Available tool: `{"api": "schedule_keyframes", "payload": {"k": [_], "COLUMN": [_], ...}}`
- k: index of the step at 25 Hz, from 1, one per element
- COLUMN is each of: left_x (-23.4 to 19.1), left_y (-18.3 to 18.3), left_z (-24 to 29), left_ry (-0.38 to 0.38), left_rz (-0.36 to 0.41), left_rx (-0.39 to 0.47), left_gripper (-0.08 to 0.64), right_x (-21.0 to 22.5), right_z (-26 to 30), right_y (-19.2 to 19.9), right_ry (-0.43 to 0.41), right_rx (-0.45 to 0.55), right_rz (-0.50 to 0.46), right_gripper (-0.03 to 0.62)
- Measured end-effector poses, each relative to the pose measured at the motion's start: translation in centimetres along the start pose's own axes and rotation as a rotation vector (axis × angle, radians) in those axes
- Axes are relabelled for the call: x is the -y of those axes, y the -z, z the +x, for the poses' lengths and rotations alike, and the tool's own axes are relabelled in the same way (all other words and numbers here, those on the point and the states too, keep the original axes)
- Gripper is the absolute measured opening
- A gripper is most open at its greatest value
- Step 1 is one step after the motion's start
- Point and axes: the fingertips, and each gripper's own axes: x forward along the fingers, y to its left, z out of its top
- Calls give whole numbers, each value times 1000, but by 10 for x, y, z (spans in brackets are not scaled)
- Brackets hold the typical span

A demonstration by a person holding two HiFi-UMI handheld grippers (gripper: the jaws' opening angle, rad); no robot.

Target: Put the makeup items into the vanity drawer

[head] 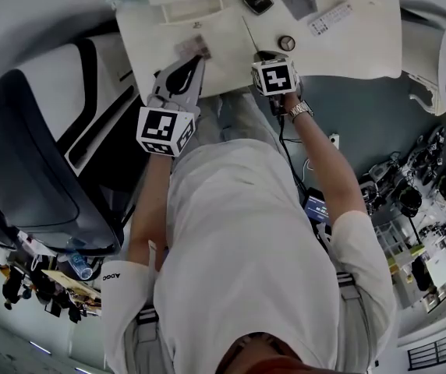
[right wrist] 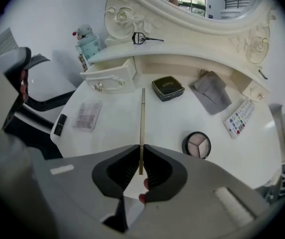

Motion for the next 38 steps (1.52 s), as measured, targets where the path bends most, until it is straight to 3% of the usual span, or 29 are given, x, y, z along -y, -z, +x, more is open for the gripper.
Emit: {"api": "schedule_keyframes", "payload": {"k": [5,10,18,27,32,38], "left_x": [14,19,7,-25,-39,-53], "left_y": [-7,-19,-31,-18,-24,-26], "left_z": [2,1,-29,-66,-76,-81], "left_ry": [-23,-55,-160,-265,-285,-291], "left_rz": [-11,-13,-44,-109,-106,-105], "left_rx": [27,66,135,163,178,173], "left_gripper": [6,6,6,6,6,6], "right_x": [-7,-43,-88,-104,-99,-101], "right_z": [-31,-64,-54,-25,-17,-12], "right_y": [-17,-44,-78,-105,-123,-149], "right_ry": [-77,-248,-352,-340,-281,-268], "right_rx": [5,-22,-142,-240,-201,-105], "right_rz": [68,132,153,182,163,175], "right_gripper": [34,34,35,35,36,37]}}
